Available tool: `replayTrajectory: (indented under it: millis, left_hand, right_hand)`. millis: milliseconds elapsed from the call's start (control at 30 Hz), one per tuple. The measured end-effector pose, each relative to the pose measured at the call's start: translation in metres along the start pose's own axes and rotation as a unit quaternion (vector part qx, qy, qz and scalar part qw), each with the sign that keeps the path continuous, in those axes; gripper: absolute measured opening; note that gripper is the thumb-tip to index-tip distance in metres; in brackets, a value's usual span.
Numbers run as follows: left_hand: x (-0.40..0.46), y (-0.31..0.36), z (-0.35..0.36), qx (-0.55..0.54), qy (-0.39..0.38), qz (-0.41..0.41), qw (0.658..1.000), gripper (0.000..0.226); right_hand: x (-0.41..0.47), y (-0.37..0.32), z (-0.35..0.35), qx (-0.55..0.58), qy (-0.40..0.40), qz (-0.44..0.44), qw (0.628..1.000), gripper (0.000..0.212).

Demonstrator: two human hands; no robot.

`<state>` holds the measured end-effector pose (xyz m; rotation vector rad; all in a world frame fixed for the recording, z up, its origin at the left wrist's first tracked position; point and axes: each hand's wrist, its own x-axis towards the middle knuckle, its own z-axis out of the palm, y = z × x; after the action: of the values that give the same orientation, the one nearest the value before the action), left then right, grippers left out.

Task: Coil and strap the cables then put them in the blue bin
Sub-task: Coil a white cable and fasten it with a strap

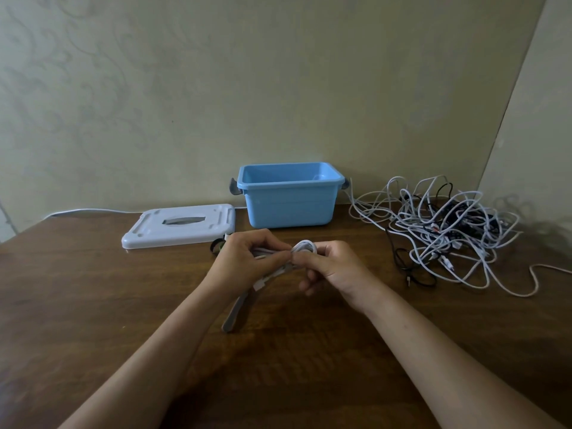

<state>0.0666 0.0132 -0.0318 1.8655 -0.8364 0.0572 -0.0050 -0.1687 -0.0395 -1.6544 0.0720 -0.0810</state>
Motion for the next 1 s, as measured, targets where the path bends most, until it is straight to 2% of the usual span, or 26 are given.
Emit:
replayTrajectory:
  millis: [267, 667, 800, 933, 1000]
  left_hand:
    - [0.003, 0.001, -0.004, 0.068, -0.031, -0.010, 0.997, 0.022]
    - [0.002, 0.005, -0.003, 0.148, -0.037, 0.003, 0.988, 0.016]
    - [0.000, 0.008, 0.000, 0.083, 0.004, -0.019, 0.996, 0.018]
    - [-0.003, 0.015, 0.007, -0.052, 0.077, -0.079, 0.993, 0.024]
    - [-0.005, 0.016, 0.011, -0.110, 0.097, -0.109, 0.983, 0.028]
  right_hand:
    - [-0.003, -0.004, -0.007, 0.015, -0.043, 0.016, 0.999, 0.026]
    - [0.000, -0.007, -0.005, -0.009, -0.026, -0.018, 0.999, 0.023]
    - [0.001, -0.010, -0.002, -0.003, -0.009, -0.062, 0.998, 0.019]
    - [0.004, -0.010, 0.002, 0.032, 0.012, -0.077, 0.996, 0.034]
    - [0.004, -0.009, 0.004, -0.002, 0.031, -0.053, 0.998, 0.041]
